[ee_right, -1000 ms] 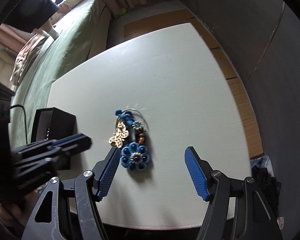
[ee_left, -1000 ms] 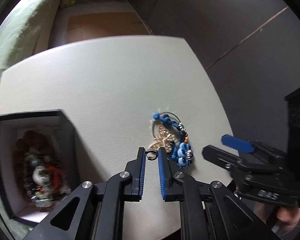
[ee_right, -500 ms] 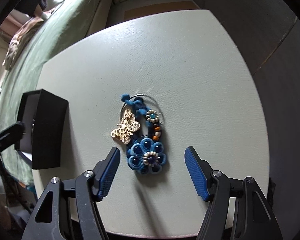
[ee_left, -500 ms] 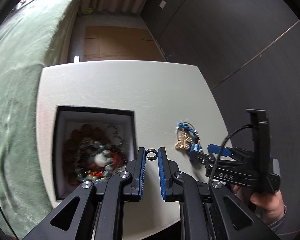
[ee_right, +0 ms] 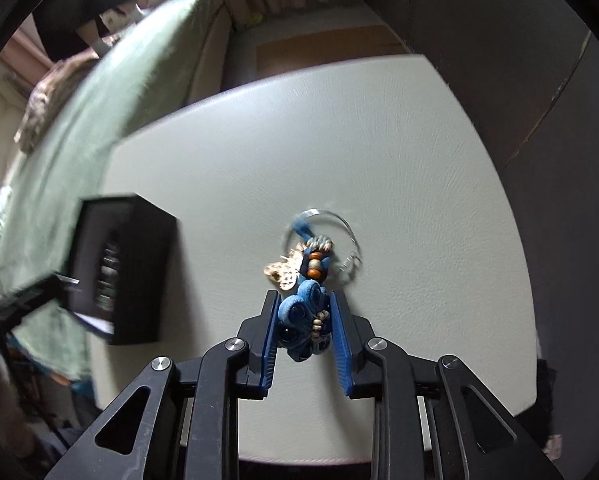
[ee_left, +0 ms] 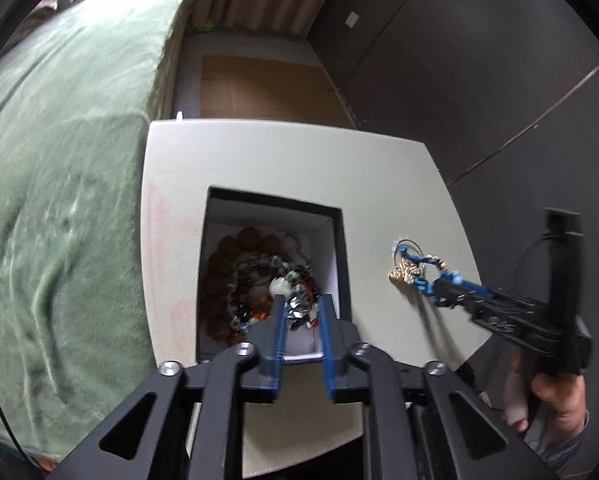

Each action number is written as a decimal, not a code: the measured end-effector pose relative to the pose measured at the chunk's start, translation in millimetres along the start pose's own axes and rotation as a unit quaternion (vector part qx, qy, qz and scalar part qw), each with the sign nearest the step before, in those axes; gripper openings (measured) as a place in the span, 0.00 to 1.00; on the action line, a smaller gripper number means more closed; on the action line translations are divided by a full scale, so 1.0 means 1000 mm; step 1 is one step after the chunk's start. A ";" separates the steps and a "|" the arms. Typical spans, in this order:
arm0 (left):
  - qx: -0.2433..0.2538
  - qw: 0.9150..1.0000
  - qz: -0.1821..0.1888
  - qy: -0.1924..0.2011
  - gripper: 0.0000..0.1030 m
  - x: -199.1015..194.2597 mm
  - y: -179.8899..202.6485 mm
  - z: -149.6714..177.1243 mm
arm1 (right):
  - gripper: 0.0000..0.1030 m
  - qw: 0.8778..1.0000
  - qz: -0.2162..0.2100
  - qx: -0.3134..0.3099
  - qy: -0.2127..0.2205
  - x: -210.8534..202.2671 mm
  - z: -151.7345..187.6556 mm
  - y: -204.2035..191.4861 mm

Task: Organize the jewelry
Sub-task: 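Drop the ring in the box with the left gripper while the right gripper grasps the blue flower bracelet, then lower the blue flower bracelet into the box and open the right gripper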

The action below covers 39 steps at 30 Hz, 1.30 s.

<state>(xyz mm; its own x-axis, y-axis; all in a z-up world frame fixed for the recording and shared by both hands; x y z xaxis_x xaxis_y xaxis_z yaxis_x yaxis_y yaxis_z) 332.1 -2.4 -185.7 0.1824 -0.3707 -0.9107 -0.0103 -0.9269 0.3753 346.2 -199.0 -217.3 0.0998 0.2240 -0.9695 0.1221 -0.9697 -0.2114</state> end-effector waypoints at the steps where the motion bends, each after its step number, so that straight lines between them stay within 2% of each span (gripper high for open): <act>1: -0.004 1.000 0.001 0.001 0.36 -0.001 -0.002 0.000 | 0.25 1.000 -0.009 0.000 0.007 -0.007 -0.001 -0.004; 3: -0.008 1.000 -0.001 0.019 0.55 -0.011 -0.008 -0.001 | 0.25 0.999 -0.033 -0.003 0.027 -0.026 -0.003 -0.019; 4: -0.010 1.000 -0.003 0.028 0.58 -0.016 -0.012 -0.002 | 0.25 0.999 -0.041 -0.008 0.033 -0.034 -0.003 -0.027; 11: -0.036 0.999 -0.002 0.041 0.58 -0.030 -0.039 0.001 | 0.25 0.993 -0.074 -0.063 0.068 -0.076 -0.010 -0.083; 16: -0.048 0.998 0.003 0.050 0.58 -0.037 -0.049 -0.004 | 0.25 0.987 -0.113 -0.095 0.062 -0.081 -0.015 -0.121; 17: -0.052 0.997 0.003 0.051 0.58 -0.037 -0.051 -0.004 | 0.31 0.985 -0.124 -0.102 0.059 -0.080 -0.015 -0.129; 18: -0.054 0.997 0.004 0.051 0.58 -0.038 -0.052 -0.005 | 0.42 0.982 -0.141 -0.112 0.055 -0.078 -0.017 -0.138; 19: -0.057 0.997 0.005 0.051 0.58 -0.038 -0.053 -0.005 | 0.49 0.980 -0.150 -0.118 0.052 -0.074 -0.020 -0.143; 20: -0.058 0.997 0.006 0.052 0.58 -0.038 -0.053 -0.005 | 0.59 0.981 -0.148 -0.115 0.052 -0.072 -0.021 -0.141; 21: -0.058 0.997 0.006 0.052 0.58 -0.038 -0.053 -0.006 | 0.60 0.982 -0.142 -0.109 0.055 -0.069 -0.021 -0.137; 29: -0.032 0.999 0.006 0.039 0.58 -0.023 -0.023 -0.013 | 0.60 0.993 -0.101 -0.038 0.037 -0.057 -0.018 -0.061; 39: 0.036 0.999 0.008 0.005 0.58 0.016 0.054 -0.018 | 0.60 0.996 -0.077 0.011 0.032 -0.058 -0.011 0.011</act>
<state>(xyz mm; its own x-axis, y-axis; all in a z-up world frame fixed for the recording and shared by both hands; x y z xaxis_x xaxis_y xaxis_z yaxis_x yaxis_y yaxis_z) 352.5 -57.6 -176.8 0.1907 -0.3858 -0.9027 -0.0845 -0.9226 0.3765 352.4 -222.0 -161.7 0.1436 0.3754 -0.9157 0.1196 -0.9250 -0.3605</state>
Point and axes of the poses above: each gripper's, at about its wrist camera, not at the fingertips, and x roughly the way its jaws point, y to its right, z to its underside, the point moved 8 cm from there along x, roughly the way its jaws point, and after that the axes turned 11 degrees about -y, right-handed, at the moved point
